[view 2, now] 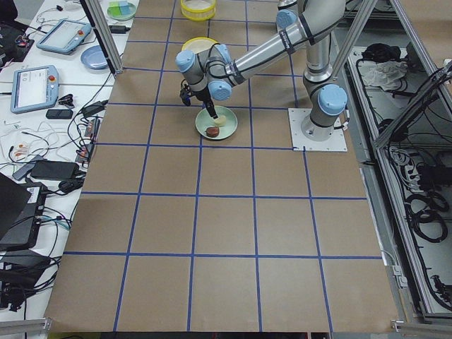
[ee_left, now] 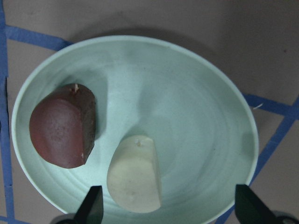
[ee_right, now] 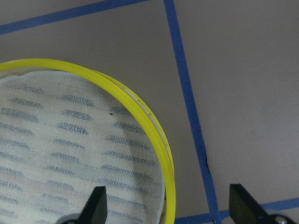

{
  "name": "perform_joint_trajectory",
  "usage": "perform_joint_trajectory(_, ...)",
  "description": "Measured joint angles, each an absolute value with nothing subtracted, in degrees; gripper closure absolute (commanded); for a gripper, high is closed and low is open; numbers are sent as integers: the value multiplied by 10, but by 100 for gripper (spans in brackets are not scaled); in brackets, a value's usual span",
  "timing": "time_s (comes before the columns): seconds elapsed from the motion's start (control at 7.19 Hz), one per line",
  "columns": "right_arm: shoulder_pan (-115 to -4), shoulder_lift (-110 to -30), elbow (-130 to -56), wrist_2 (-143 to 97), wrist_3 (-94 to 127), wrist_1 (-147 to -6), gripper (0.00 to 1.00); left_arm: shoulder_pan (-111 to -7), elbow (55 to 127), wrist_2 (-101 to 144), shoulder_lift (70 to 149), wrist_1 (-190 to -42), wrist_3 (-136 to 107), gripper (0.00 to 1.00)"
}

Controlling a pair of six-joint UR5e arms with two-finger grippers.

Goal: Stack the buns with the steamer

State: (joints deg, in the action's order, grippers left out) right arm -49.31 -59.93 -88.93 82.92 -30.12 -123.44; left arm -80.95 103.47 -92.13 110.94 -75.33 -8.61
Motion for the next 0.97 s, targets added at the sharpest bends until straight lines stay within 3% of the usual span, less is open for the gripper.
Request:
perform_joint_trajectory(0.42, -493, -578, -890, 824, -380, -1238, 16, -809, 1035, -924, 1130, -767, -99, 2)
perform_joint_trajectory(0.56, -493, -572, -890, 825, -397, -1236, 39, -808, 1035, -933, 1132, -773, -100, 2)
perform_joint_trajectory(0.7, -493, -569, -890, 827, -408, -1234, 71, -804, 1034, -945, 1133, -784, -101, 3)
perform_joint_trajectory(0.83, -493, -569, -890, 830, -422, -1232, 91, -800, 1034, -949, 1134, -794, -102, 23)
perform_joint_trajectory(0.97, -493, -570, -889, 832, -434, -1232, 100, -798, 1034, -948, 1136, -798, -103, 55)
